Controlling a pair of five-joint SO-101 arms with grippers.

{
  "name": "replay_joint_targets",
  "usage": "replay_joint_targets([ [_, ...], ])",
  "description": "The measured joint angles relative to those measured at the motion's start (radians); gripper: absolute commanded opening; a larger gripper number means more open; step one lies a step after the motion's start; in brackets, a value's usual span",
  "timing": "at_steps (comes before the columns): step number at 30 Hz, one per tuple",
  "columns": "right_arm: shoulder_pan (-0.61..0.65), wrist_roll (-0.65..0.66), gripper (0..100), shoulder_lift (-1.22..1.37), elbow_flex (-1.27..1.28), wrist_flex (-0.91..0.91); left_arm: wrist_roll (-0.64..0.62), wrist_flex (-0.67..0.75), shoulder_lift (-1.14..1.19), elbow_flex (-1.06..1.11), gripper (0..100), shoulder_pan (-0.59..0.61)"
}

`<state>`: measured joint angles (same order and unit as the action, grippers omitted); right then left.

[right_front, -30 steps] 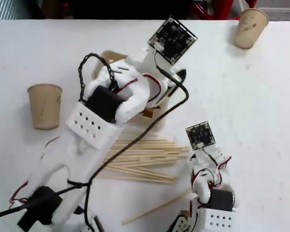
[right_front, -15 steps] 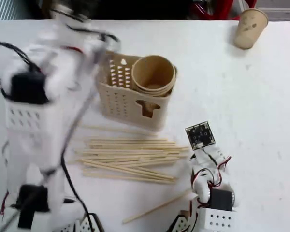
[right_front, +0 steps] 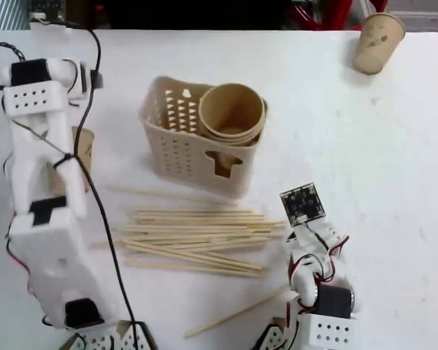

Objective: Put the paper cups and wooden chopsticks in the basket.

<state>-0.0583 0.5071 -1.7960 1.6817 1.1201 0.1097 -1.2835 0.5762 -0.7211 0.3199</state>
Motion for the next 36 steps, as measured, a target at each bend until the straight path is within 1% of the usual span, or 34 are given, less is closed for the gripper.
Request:
replay_joint_targets([
  [5, 0.0, 0.0, 2.1, 0.0, 0.0, 0.0, 0.0, -0.095, 0.216, -0.258, 26, 0.021],
  [7, 0.0, 0.0, 2.1, 0.0, 0.0, 0.0, 0.026, -0.141, 0.292, -0.364, 26, 0.037],
  [10, 0.0, 0.0, 2.1, 0.0, 0.0, 0.0, 0.13, -0.221, 0.387, -0.508, 26, 0.046],
  [13, 0.0, 0.0, 2.1, 0.0, 0.0, 0.0, 0.293, -0.322, 0.443, -0.621, 26, 0.044],
  [15, 0.0, 0.0, 2.1, 0.0, 0.0, 0.0, 0.399, -0.387, 0.454, -0.663, 24, 0.044],
  [17, 0.0, 0.0, 2.1, 0.0, 0.0, 0.0, 0.479, -0.434, 0.454, -0.68, 22, 0.044],
  [20, 0.0, 0.0, 2.1, 0.0, 0.0, 0.0, 0.563, -0.482, 0.462, -0.687, 22, 0.044],
  [23, 0.0, 0.0, 2.1, 0.0, 0.0, 0.0, 0.618, -0.494, 0.463, -0.672, 22, 0.044],
  [27, 0.0, 0.0, 2.1, 0.0, 0.0, 0.0, 0.698, -0.496, 0.463, -0.578, 21, 0.04],
  [30, 0.0, 0.0, 2.1, 0.0, 0.0, 0.0, 0.744, -0.496, 0.463, -0.52, 21, 0.04],
  [33, 0.0, 0.0, 2.1, 0.0, 0.0, 0.0, 0.763, -0.493, 0.463, -0.483, 21, 0.04],
  [35, 0.0, 0.0, 2.1, 0.0, 0.0, 0.0, 0.769, -0.496, 0.463, -0.479, 17, 0.04],
  [36, 0.0, 0.0, 2.1, 0.0, 0.0, 0.0, 0.769, -0.496, 0.463, -0.479, 13, 0.04],
])
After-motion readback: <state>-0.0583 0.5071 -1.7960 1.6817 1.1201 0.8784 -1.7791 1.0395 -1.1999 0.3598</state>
